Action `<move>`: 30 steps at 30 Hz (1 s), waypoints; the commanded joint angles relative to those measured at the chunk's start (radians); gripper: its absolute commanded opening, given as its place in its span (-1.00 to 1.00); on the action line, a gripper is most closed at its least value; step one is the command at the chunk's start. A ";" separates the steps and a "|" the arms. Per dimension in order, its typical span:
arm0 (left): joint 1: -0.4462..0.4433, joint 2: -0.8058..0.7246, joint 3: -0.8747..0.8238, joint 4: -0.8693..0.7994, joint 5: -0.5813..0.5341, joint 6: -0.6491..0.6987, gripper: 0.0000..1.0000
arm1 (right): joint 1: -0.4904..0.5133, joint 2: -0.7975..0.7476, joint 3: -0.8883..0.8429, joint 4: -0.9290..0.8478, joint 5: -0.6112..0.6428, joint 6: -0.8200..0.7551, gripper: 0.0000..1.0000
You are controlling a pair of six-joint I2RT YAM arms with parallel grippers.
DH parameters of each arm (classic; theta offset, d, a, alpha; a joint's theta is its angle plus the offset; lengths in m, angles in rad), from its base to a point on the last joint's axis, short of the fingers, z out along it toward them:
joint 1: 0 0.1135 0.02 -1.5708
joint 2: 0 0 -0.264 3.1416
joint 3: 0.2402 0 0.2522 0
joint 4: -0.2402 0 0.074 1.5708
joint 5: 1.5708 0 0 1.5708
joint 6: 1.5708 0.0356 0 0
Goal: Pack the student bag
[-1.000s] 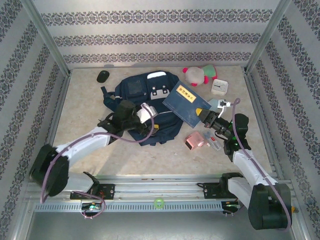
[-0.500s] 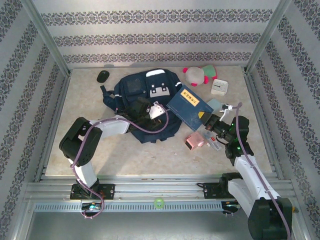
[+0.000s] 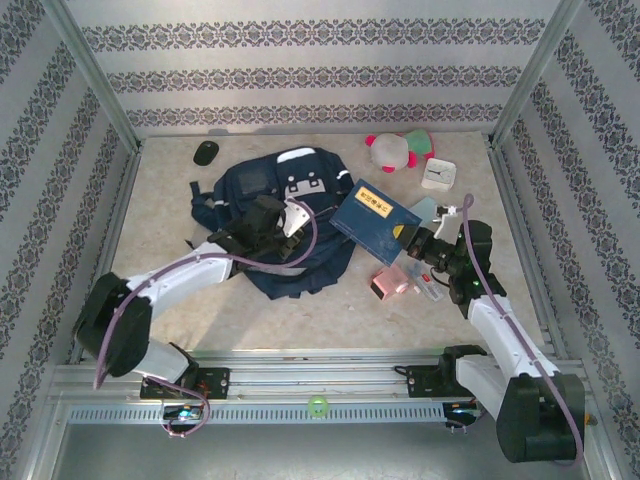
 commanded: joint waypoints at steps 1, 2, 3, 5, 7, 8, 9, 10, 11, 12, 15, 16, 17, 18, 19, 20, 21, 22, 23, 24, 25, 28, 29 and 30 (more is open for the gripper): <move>-0.024 -0.060 -0.013 -0.133 -0.062 -0.225 -1.00 | -0.002 0.029 0.084 0.044 -0.007 -0.009 -1.00; -0.025 -0.074 -0.005 -0.150 -0.075 -0.255 -1.00 | -0.003 0.033 0.101 0.043 0.007 0.019 -1.00; -0.025 -0.084 0.005 -0.158 -0.094 -0.277 -1.00 | -0.006 0.036 0.115 0.043 0.016 0.053 -1.00; -0.018 -0.099 0.039 -0.171 -0.125 -0.291 -1.00 | -0.011 0.030 0.138 0.047 0.040 0.127 -1.00; -0.005 -0.099 0.091 -0.193 -0.128 -0.290 -1.00 | -0.012 0.002 0.145 0.043 0.069 0.172 -1.00; 0.005 -0.097 0.122 -0.214 -0.128 -0.295 -1.00 | -0.012 -0.024 0.138 0.037 0.103 0.199 -1.00; 0.016 -0.097 0.149 -0.232 -0.125 -0.297 -1.00 | -0.011 -0.053 0.127 0.023 0.139 0.219 -1.00; 0.030 -0.098 0.173 -0.251 -0.119 -0.300 -1.00 | -0.010 -0.092 0.113 -0.001 0.182 0.243 -1.00; 0.045 -0.104 0.191 -0.263 -0.109 -0.303 -1.00 | -0.009 -0.133 0.097 -0.034 0.219 0.266 -1.00; 0.060 -0.108 0.204 -0.267 -0.095 -0.300 -1.00 | -0.006 -0.164 0.086 -0.068 0.241 0.283 -1.00; 0.111 -0.143 0.219 -0.250 -0.033 -0.311 -1.00 | 0.040 -0.236 0.066 -0.176 0.286 0.297 -1.00; 0.130 -0.154 0.222 -0.241 -0.005 -0.316 -1.00 | 0.067 -0.240 0.065 -0.205 0.292 0.297 -1.00; 0.145 -0.160 0.227 -0.238 0.015 -0.318 -1.00 | 0.092 -0.237 0.063 -0.220 0.295 0.300 -1.00; 0.163 -0.166 0.233 -0.237 0.034 -0.320 -1.00 | 0.122 -0.224 0.064 -0.225 0.303 0.309 -1.00; 0.181 -0.170 0.242 -0.240 0.051 -0.320 -1.00 | 0.148 -0.203 0.070 -0.222 0.311 0.315 -1.00; 0.198 -0.171 0.249 -0.240 0.068 -0.320 -1.00 | 0.169 -0.177 0.083 -0.227 0.318 0.321 -1.00; 0.210 -0.167 0.256 -0.240 0.075 -0.319 -1.00 | 0.189 -0.152 0.092 -0.227 0.321 0.326 -1.00; 0.224 -0.161 0.264 -0.238 0.086 -0.319 -1.00 | 0.219 -0.122 0.102 -0.227 0.330 0.336 -1.00; 0.232 -0.157 0.272 -0.240 0.093 -0.321 -1.00 | 0.246 -0.102 0.107 -0.222 0.342 0.345 -1.00; 0.234 -0.155 0.275 -0.240 0.098 -0.321 -1.00 | 0.268 -0.086 0.108 -0.215 0.353 0.354 -1.00; 0.243 -0.147 0.287 -0.243 0.116 -0.323 -1.00 | 0.303 -0.066 0.104 -0.195 0.368 0.372 -1.00; 0.261 -0.119 0.316 -0.243 0.137 -0.345 -1.00 | 0.427 0.017 0.078 -0.066 0.429 0.450 -1.00; 0.265 -0.110 0.322 -0.243 0.143 -0.351 -1.00 | 0.462 0.042 0.075 -0.029 0.454 0.476 -1.00; 0.270 -0.104 0.326 -0.243 0.153 -0.354 -1.00 | 0.489 0.059 0.072 0.004 0.471 0.491 -1.00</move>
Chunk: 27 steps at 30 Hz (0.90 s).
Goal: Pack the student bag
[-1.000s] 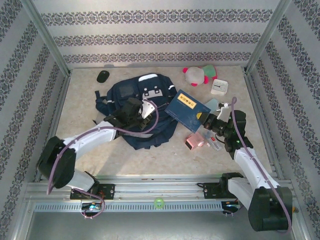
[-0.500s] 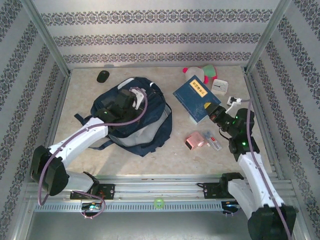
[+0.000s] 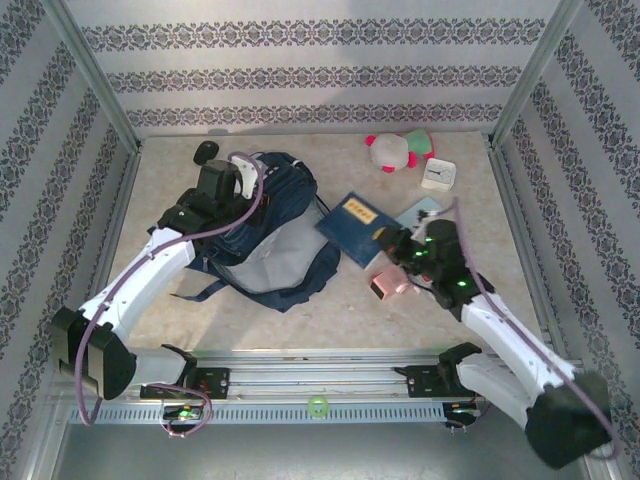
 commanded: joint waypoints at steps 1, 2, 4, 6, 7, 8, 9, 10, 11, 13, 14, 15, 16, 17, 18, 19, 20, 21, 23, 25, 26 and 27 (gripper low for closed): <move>0.035 0.016 0.083 0.056 0.058 -0.049 -1.00 | 0.125 0.076 -0.012 0.199 0.094 0.113 -1.00; 0.037 0.022 0.088 0.055 0.065 -0.053 -1.00 | 0.149 0.095 -0.011 0.230 0.104 0.125 -1.00; 0.043 0.032 0.096 0.053 0.071 -0.056 -1.00 | 0.185 0.122 -0.011 0.268 0.128 0.152 -1.00; 0.048 0.033 0.100 0.061 0.093 -0.060 -1.00 | 0.227 0.148 -0.014 0.301 0.179 0.176 -1.00; 0.051 0.032 0.102 0.067 0.099 -0.063 -1.00 | 0.250 0.169 -0.012 0.324 0.208 0.184 -1.00; 0.051 0.030 0.102 0.072 0.109 -0.063 -1.00 | 0.269 0.197 -0.007 0.350 0.230 0.191 -1.00; 0.053 0.029 0.103 0.075 0.116 -0.063 -1.00 | 0.283 0.225 -0.002 0.380 0.250 0.198 -1.00; 0.055 0.029 0.106 0.074 0.122 -0.063 -1.00 | 0.300 0.262 0.006 0.428 0.272 0.207 -1.00; 0.054 0.029 0.107 0.072 0.127 -0.064 -1.00 | 0.314 0.304 0.015 0.477 0.282 0.214 -1.00; 0.057 0.031 0.112 0.067 0.137 -0.064 -1.00 | 0.331 0.384 0.044 0.543 0.300 0.225 -1.00; 0.058 0.030 0.115 0.065 0.141 -0.066 -1.00 | 0.341 0.422 0.060 0.565 0.322 0.231 -1.00; 0.057 0.030 0.115 0.064 0.145 -0.068 -1.00 | 0.350 0.453 0.073 0.577 0.342 0.232 -1.00; 0.059 0.029 0.115 0.065 0.152 -0.069 -1.00 | 0.357 0.486 0.090 0.588 0.364 0.230 -1.00; 0.061 0.026 0.114 0.066 0.158 -0.069 -1.00 | 0.361 0.521 0.110 0.603 0.380 0.221 -1.00; 0.062 0.024 0.113 0.065 0.162 -0.069 -1.00 | 0.362 0.550 0.129 0.615 0.389 0.214 -1.00; 0.064 0.020 0.114 0.066 0.169 -0.069 -1.00 | 0.363 0.582 0.151 0.631 0.401 0.212 -1.00; 0.066 0.017 0.113 0.066 0.176 -0.070 -1.00 | 0.363 0.617 0.171 0.659 0.406 0.204 -1.00; 0.066 0.016 0.113 0.067 0.177 -0.071 -1.00 | 0.364 0.653 0.194 0.674 0.405 0.199 -1.00; 0.069 0.013 0.112 0.070 0.181 -0.072 -1.00 | 0.364 0.744 0.243 0.743 0.409 0.205 -1.00; 0.071 0.012 0.110 0.076 0.190 -0.076 -1.00 | 0.362 0.823 0.297 0.781 0.408 0.212 -1.00; 0.071 0.010 0.108 0.080 0.198 -0.079 -1.00 | 0.357 0.865 0.331 0.789 0.397 0.212 -1.00; 0.072 0.011 0.108 0.086 0.206 -0.082 -1.00 | 0.355 0.900 0.358 0.793 0.392 0.213 -1.00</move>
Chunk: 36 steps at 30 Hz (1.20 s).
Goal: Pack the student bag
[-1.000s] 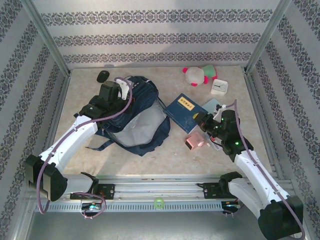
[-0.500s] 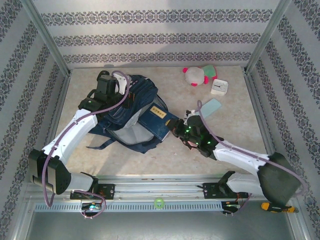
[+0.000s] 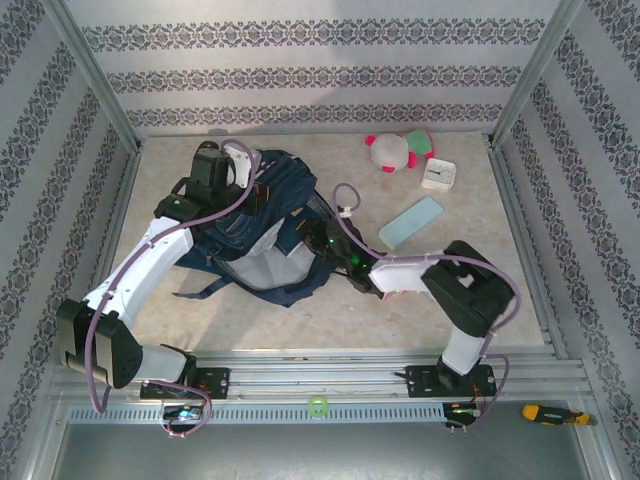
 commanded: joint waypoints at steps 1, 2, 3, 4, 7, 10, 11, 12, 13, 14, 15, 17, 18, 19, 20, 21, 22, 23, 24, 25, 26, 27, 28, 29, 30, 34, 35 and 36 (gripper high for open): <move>0.013 -0.033 0.054 0.095 0.065 -0.031 -1.00 | -0.003 0.107 0.111 0.142 0.022 0.000 -1.00; 0.015 -0.033 0.052 0.103 0.070 -0.036 -1.00 | -0.003 0.144 0.145 0.141 0.024 -0.003 -1.00; 0.015 -0.033 0.051 0.108 0.077 -0.041 -1.00 | -0.002 0.179 0.173 0.145 0.030 -0.002 -1.00; 0.017 -0.032 0.052 0.114 0.083 -0.042 -1.00 | -0.003 0.203 0.192 0.148 0.034 -0.002 -1.00; 0.022 -0.024 0.065 0.114 0.103 -0.043 -1.00 | -0.004 0.303 0.285 0.139 0.042 0.003 -1.00; 0.028 -0.014 0.080 0.111 0.120 -0.045 -1.00 | -0.007 0.384 0.359 0.114 0.052 0.019 -0.88; 0.029 -0.013 0.082 0.114 0.125 -0.047 -1.00 | -0.008 0.406 0.382 0.099 0.051 0.025 -0.83; 0.031 -0.013 0.083 0.116 0.126 -0.048 -1.00 | -0.009 0.422 0.401 0.083 0.047 0.025 -0.77; 0.031 -0.013 0.084 0.118 0.121 -0.049 -1.00 | -0.009 0.430 0.412 0.066 0.045 0.033 -0.69; 0.032 -0.014 0.084 0.116 0.114 -0.049 -1.00 | -0.008 0.435 0.412 0.056 0.045 0.045 -0.61; 0.032 -0.015 0.084 0.115 0.104 -0.046 -1.00 | -0.007 0.433 0.405 0.049 0.045 0.050 -0.53; 0.035 -0.019 0.080 0.106 0.082 -0.031 -1.00 | -0.007 0.405 0.383 0.011 0.044 0.046 -0.41; 0.036 -0.019 0.078 0.100 0.072 -0.023 -1.00 | -0.007 0.385 0.366 -0.026 0.041 0.043 -0.35; 0.037 -0.018 0.076 0.095 0.062 -0.016 -1.00 | -0.009 0.367 0.351 -0.045 0.035 0.040 -0.30; 0.038 -0.016 0.074 0.091 0.056 -0.010 -1.00 | -0.009 0.344 0.330 -0.059 0.027 0.036 -0.26; 0.039 -0.016 0.070 0.089 0.048 -0.004 -1.00 | -0.010 0.325 0.307 -0.072 0.020 0.035 -0.22; 0.040 -0.014 0.065 0.089 0.042 0.000 -1.00 | -0.010 0.308 0.286 -0.080 0.012 0.038 -0.19; 0.041 -0.015 0.061 0.090 0.038 0.002 -1.00 | -0.009 0.291 0.262 -0.083 0.002 0.038 -0.17; 0.042 -0.014 0.058 0.090 0.031 0.006 -1.00 | -0.008 0.273 0.238 -0.089 -0.004 0.043 -0.14; 0.043 -0.013 0.057 0.090 0.027 0.010 -1.00 | -0.006 0.259 0.218 -0.092 -0.014 0.048 -0.13; 0.045 -0.013 0.057 0.089 0.021 0.014 -1.00 | -0.005 0.243 0.192 -0.089 -0.025 0.051 -0.11; 0.045 -0.013 0.057 0.088 0.016 0.019 -1.00 | -0.002 0.224 0.167 -0.087 -0.028 0.056 -0.10; 0.048 -0.012 0.056 0.087 0.014 0.024 -1.00 | 0.000 0.205 0.143 -0.082 -0.028 0.056 -0.10; 0.047 -0.011 0.054 0.086 0.013 0.029 -1.00 | 0.001 0.179 0.114 -0.080 -0.029 0.048 -0.11; 0.048 -0.009 0.052 0.081 0.011 0.033 -1.00 | 0.003 0.150 0.089 -0.080 -0.029 0.033 -0.11; 0.048 -0.009 0.021 0.080 0.009 0.049 -1.00 | -0.018 -0.024 -0.024 -0.067 -0.039 -0.012 -0.11; 0.047 -0.010 0.009 0.082 0.017 0.053 -1.00 | -0.034 -0.086 -0.051 -0.080 -0.046 -0.026 -0.12; 0.048 -0.010 -0.006 0.085 0.031 0.062 -1.00 | -0.054 -0.142 -0.071 -0.113 -0.059 -0.045 -0.12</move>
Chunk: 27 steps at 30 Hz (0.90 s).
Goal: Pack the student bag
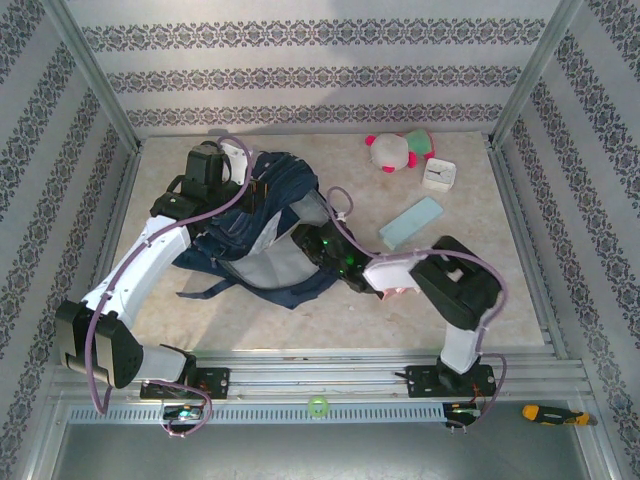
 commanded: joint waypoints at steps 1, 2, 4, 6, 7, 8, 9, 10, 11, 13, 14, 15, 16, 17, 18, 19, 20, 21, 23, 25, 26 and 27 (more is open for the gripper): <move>0.019 -0.011 -0.031 0.087 0.013 0.045 -1.00 | -0.066 -0.196 -0.060 -0.062 -0.017 -0.079 -0.11; 0.018 -0.012 -0.046 0.096 0.035 0.051 -1.00 | -0.089 -0.260 -0.074 -0.106 -0.031 -0.102 -0.11; 0.016 -0.006 -0.074 0.108 0.080 0.066 -1.00 | -0.129 -0.367 -0.090 -0.205 -0.051 -0.145 -0.10; 0.004 0.009 -0.095 0.103 0.091 0.086 -1.00 | -0.170 -0.465 -0.097 -0.306 -0.084 -0.189 -0.09; -0.002 0.016 -0.104 0.102 0.086 0.096 -1.00 | -0.187 -0.500 -0.101 -0.337 -0.102 -0.207 -0.09; -0.011 0.024 -0.114 0.102 0.080 0.106 -1.00 | -0.205 -0.538 -0.103 -0.369 -0.124 -0.227 -0.09; -0.022 0.034 -0.126 0.105 0.076 0.118 -1.00 | -0.220 -0.572 -0.104 -0.400 -0.139 -0.250 -0.08; -0.037 0.044 -0.140 0.112 0.072 0.129 -1.00 | -0.230 -0.599 -0.104 -0.426 -0.150 -0.274 -0.08; -0.060 0.055 -0.155 0.121 0.067 0.142 -1.00 | -0.239 -0.624 -0.102 -0.455 -0.158 -0.304 -0.07; -0.105 0.083 -0.183 0.142 0.047 0.162 -1.00 | -0.246 -0.662 -0.094 -0.503 -0.166 -0.367 -0.07; -0.131 0.105 -0.198 0.158 0.036 0.164 -1.00 | -0.247 -0.675 -0.093 -0.523 -0.165 -0.398 -0.07; -0.158 0.127 -0.219 0.182 0.026 0.160 -1.00 | -0.247 -0.688 -0.094 -0.537 -0.161 -0.421 -0.07; -0.182 0.154 -0.240 0.208 0.018 0.159 -1.00 | -0.250 -0.698 -0.095 -0.549 -0.154 -0.435 -0.07; -0.210 0.181 -0.265 0.236 0.005 0.164 -1.00 | -0.254 -0.708 -0.097 -0.562 -0.147 -0.448 -0.06; -0.236 0.214 -0.282 0.255 -0.014 0.168 -1.00 | -0.257 -0.714 -0.098 -0.567 -0.144 -0.461 -0.05; -0.254 0.246 -0.296 0.274 -0.028 0.167 -1.00 | -0.259 -0.719 -0.098 -0.569 -0.144 -0.473 -0.05; -0.269 0.284 -0.308 0.291 -0.034 0.165 -1.00 | -0.260 -0.721 -0.098 -0.570 -0.143 -0.490 -0.04; -0.275 0.314 -0.313 0.302 -0.035 0.156 -1.00 | -0.260 -0.721 -0.096 -0.570 -0.146 -0.506 -0.04; -0.277 0.346 -0.314 0.313 -0.034 0.138 -1.00 | -0.258 -0.718 -0.091 -0.568 -0.157 -0.545 -0.04; -0.277 0.330 -0.317 0.329 -0.046 0.127 -0.90 | -0.252 -0.713 -0.085 -0.567 -0.163 -0.590 -0.03; -0.276 0.308 -0.313 0.334 -0.057 0.118 -0.75 | -0.247 -0.711 -0.082 -0.566 -0.166 -0.624 -0.02; -0.272 0.282 -0.304 0.324 -0.070 0.111 -0.57 | -0.240 -0.710 -0.078 -0.567 -0.173 -0.668 -0.01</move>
